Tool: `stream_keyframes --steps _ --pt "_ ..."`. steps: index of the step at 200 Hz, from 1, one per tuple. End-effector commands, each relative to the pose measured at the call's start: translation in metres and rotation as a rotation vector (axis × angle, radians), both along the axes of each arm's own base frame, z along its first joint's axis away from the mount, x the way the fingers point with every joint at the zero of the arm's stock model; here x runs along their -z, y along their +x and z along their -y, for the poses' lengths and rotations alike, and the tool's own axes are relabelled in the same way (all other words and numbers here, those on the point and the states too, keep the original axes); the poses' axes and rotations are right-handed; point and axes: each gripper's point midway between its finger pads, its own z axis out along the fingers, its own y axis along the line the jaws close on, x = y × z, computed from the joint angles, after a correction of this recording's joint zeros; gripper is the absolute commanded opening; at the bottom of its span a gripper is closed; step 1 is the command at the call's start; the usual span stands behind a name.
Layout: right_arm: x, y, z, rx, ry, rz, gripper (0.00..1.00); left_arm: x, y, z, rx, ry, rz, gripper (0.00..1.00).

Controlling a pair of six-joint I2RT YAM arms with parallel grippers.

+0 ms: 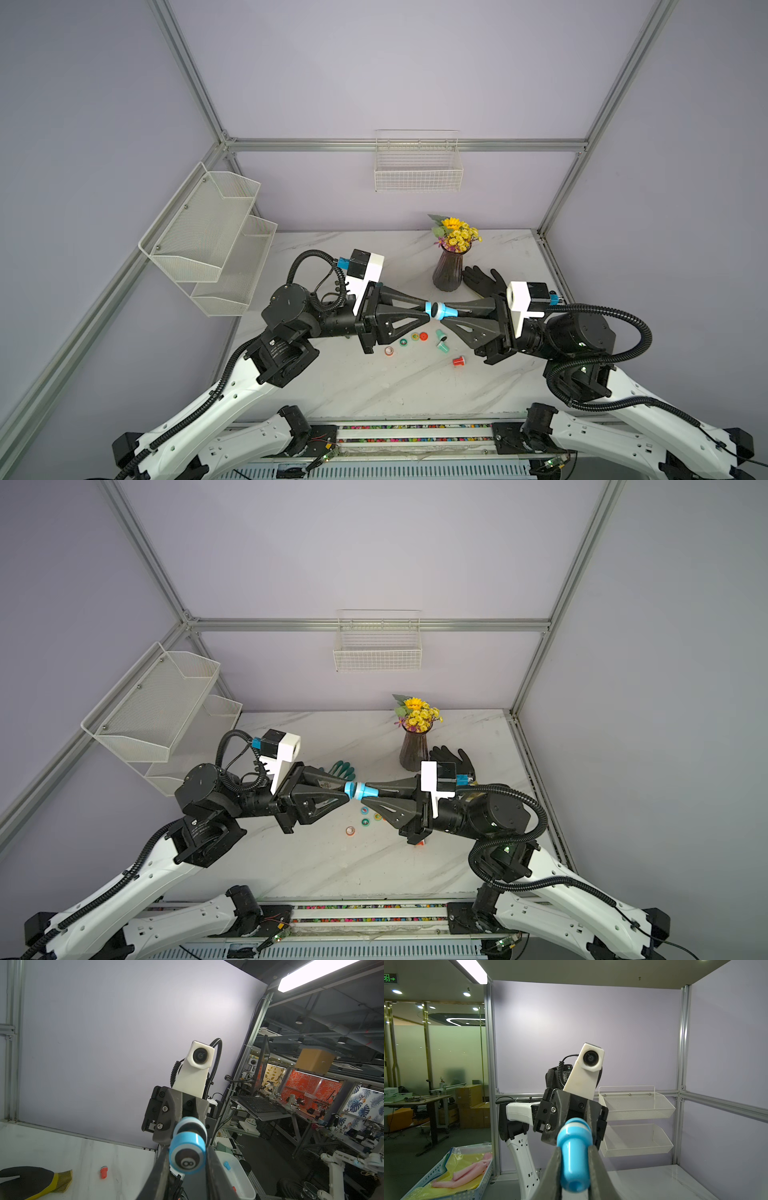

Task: Close the stamp cap
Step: Close the cover of the stamp.

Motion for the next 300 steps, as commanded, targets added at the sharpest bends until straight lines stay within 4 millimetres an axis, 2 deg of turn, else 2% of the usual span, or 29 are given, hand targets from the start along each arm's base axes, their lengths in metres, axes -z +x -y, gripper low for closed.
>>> stream_keyframes --steps 1,38,114,146,226,300 --pt "-0.018 -0.010 0.006 -0.033 0.045 0.036 0.00 -0.019 -0.009 -0.005 0.035 -0.048 0.043 0.24" --pt "-0.013 -0.003 0.004 -0.004 0.024 0.009 0.00 -0.021 -0.011 -0.004 0.063 -0.058 0.043 0.24" --pt "0.017 0.027 -0.005 0.134 -0.122 -0.066 0.00 -0.018 -0.013 -0.002 0.077 -0.045 0.045 0.23" --pt "0.021 0.026 -0.004 0.137 -0.132 -0.072 0.00 -0.017 -0.011 -0.001 0.069 -0.042 0.046 0.22" --pt "0.035 0.017 -0.007 0.115 -0.281 -0.016 0.00 -0.012 -0.006 0.002 0.072 -0.018 0.038 0.20" --pt "0.056 0.037 -0.015 0.181 -0.434 -0.066 0.00 0.002 0.000 0.009 0.078 0.045 0.023 0.20"
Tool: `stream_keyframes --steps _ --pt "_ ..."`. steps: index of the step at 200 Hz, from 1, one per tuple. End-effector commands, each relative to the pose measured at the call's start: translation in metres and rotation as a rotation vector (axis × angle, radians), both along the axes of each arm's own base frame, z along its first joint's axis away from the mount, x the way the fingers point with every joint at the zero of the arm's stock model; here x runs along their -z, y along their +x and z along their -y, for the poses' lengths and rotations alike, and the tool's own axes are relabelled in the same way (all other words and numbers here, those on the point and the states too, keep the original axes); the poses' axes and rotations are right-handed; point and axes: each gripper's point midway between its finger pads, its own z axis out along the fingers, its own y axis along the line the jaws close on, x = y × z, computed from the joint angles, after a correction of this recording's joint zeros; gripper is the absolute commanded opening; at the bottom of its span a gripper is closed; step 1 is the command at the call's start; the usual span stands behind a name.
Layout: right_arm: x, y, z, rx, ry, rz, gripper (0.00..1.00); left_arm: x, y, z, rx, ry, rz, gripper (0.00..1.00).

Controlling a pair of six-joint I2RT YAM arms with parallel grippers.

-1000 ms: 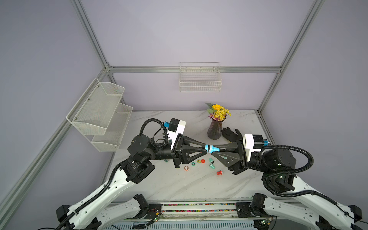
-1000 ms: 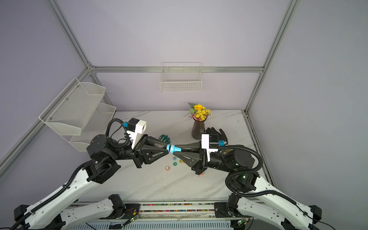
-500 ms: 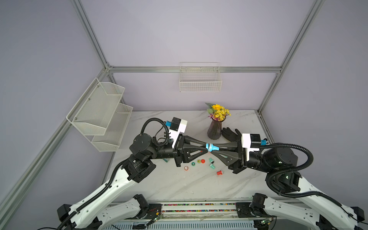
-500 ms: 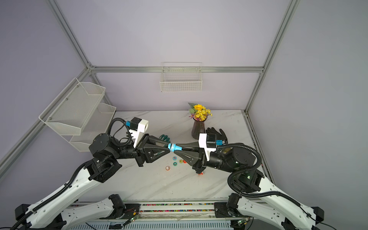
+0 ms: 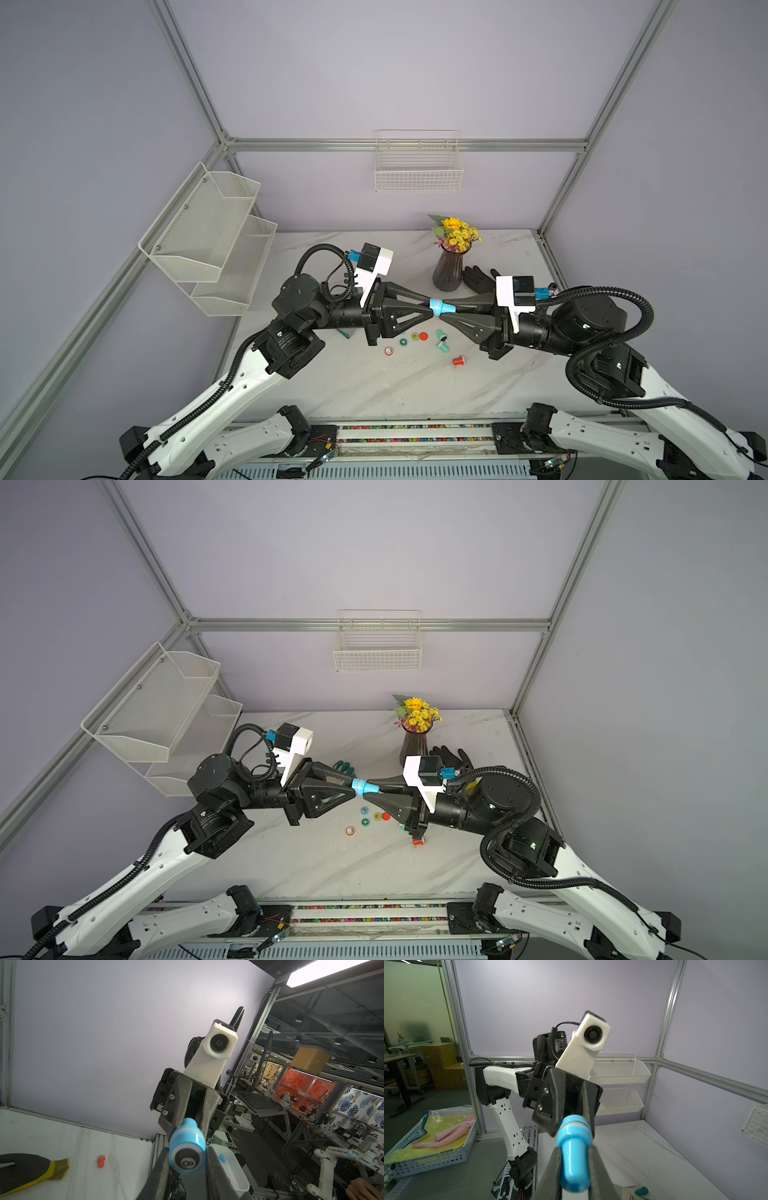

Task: Close the stamp cap
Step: Close the cover of the stamp.

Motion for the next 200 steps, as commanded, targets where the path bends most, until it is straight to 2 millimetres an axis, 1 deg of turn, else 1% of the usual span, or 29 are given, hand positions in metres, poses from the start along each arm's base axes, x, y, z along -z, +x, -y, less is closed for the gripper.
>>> stream_keyframes --steps 1,44,61,63,65,84,116,144,172,185,188,200 --pt "0.041 0.018 -0.012 0.048 -0.149 -0.060 0.00 -0.009 -0.011 0.001 0.051 -0.007 0.057 0.20" --pt "0.058 0.021 -0.018 0.040 -0.237 -0.062 0.00 0.002 -0.007 0.003 0.053 0.037 0.050 0.19" --pt "0.059 0.020 -0.020 0.025 -0.264 -0.044 0.00 0.009 -0.005 0.004 0.065 0.062 0.041 0.18" --pt "0.065 0.019 -0.020 0.021 -0.287 -0.053 0.00 0.009 -0.005 0.004 0.068 0.064 0.042 0.18" --pt "0.067 0.019 -0.020 0.017 -0.295 -0.052 0.00 0.010 -0.005 0.004 0.071 0.067 0.040 0.18" --pt "0.073 0.017 -0.019 0.007 -0.334 -0.032 0.00 0.016 -0.004 0.006 0.099 0.091 0.027 0.17" --pt "0.075 0.027 -0.021 0.045 -0.362 -0.008 0.00 0.025 -0.002 0.013 0.143 0.124 -0.003 0.17" --pt "0.079 0.033 -0.023 0.064 -0.379 0.038 0.00 0.030 0.001 0.016 0.144 0.139 -0.020 0.17" --pt "0.077 0.044 -0.032 0.092 -0.355 -0.034 0.00 0.035 0.004 0.016 0.112 0.151 -0.010 0.16" --pt "0.079 0.041 -0.039 0.061 -0.332 -0.090 0.00 0.037 0.005 0.015 0.098 0.162 0.001 0.15" --pt "0.074 0.041 -0.041 0.053 -0.303 -0.094 0.00 0.038 0.005 0.014 0.095 0.165 0.003 0.15" --pt "0.071 0.037 -0.045 0.022 -0.255 -0.151 0.00 0.040 0.005 0.014 0.097 0.171 0.010 0.15"
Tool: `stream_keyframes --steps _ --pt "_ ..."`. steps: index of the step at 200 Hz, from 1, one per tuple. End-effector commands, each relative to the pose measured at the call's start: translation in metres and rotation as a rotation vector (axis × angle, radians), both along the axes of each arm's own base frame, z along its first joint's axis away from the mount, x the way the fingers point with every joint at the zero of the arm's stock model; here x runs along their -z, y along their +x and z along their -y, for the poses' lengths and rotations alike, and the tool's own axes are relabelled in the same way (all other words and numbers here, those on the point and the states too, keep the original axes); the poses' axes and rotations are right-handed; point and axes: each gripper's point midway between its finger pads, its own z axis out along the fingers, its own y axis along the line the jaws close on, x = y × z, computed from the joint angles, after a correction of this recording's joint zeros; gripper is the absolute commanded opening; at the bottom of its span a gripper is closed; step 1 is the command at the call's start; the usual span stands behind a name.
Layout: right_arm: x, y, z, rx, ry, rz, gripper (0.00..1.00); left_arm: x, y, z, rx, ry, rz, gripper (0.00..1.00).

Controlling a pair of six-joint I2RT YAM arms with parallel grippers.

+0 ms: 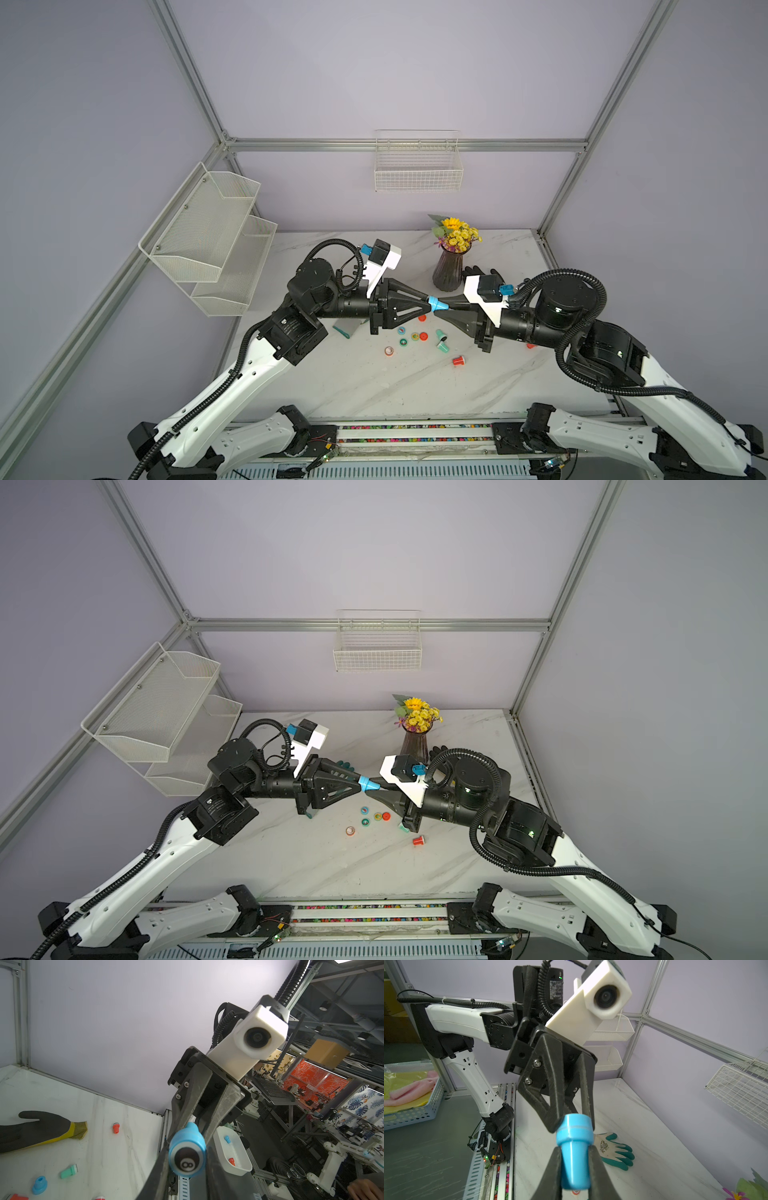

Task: Close the stamp cap
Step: Close the cover of the stamp.

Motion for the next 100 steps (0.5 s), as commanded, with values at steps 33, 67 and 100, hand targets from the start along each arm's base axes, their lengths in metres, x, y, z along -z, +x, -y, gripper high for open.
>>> stream_keyframes --steps 33,67,100 --pt "0.014 0.002 -0.035 -0.080 0.104 -0.191 0.00 0.007 -0.027 0.011 0.146 0.027 0.070 0.16" --pt "0.011 0.005 -0.027 -0.034 0.114 -0.189 0.00 0.002 -0.021 0.004 0.072 0.042 0.099 0.25" --pt "0.010 0.004 -0.021 -0.017 0.116 -0.175 0.00 -0.012 -0.011 -0.013 -0.042 0.029 0.131 0.45"
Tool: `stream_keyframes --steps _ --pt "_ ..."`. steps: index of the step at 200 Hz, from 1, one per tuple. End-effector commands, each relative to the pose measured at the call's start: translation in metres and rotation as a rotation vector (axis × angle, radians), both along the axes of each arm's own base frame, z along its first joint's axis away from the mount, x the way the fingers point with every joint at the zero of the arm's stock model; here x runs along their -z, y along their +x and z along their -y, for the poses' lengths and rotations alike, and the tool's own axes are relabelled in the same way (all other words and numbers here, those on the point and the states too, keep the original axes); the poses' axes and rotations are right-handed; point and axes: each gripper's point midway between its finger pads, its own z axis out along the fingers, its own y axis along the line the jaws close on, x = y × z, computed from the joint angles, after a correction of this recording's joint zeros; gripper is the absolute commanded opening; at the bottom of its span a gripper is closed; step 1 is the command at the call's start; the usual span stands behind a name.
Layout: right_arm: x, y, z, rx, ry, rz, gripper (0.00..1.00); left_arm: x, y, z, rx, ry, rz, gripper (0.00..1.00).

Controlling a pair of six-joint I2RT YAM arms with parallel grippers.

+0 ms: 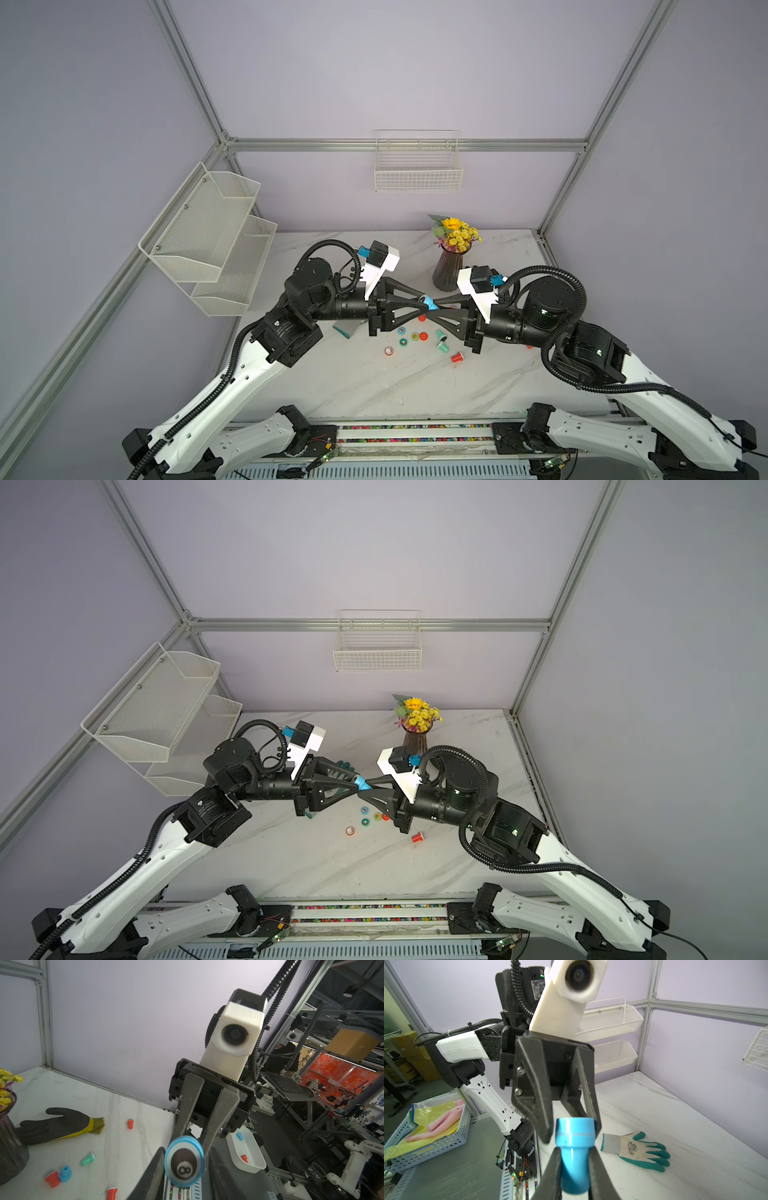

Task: Close the stamp cap
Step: Close the cover of the stamp, then place the stamp at the center of the board.

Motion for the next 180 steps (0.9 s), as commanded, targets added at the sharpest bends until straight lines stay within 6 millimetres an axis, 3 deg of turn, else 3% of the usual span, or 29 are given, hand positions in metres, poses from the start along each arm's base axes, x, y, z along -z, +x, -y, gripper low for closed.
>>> stream_keyframes --steps 1,33,72,84,113,159,180 --pt "0.003 0.004 -0.008 0.001 0.010 -0.007 0.00 -0.013 -0.012 -0.008 0.007 -0.011 0.069 0.47" --pt "0.008 0.005 -0.002 0.028 -0.015 -0.004 0.00 -0.017 -0.004 -0.028 -0.096 -0.004 0.087 0.64" --pt "0.023 0.016 0.006 0.103 -0.099 0.005 0.00 -0.008 0.004 -0.049 -0.214 0.057 0.103 0.75" --pt "0.039 0.022 0.012 0.144 -0.183 -0.006 0.00 -0.001 0.012 -0.057 -0.281 0.096 0.109 0.77" --pt "0.085 0.037 0.021 0.196 -0.438 -0.018 0.00 0.024 0.052 -0.088 -0.571 0.230 0.109 0.79" --pt "0.189 0.047 0.034 0.164 -0.949 -0.177 0.00 0.079 0.117 -0.151 -1.008 0.473 0.073 0.82" --pt "0.234 0.044 0.040 0.130 -1.132 -0.278 0.00 0.097 0.135 -0.186 -1.184 0.542 0.055 0.82"
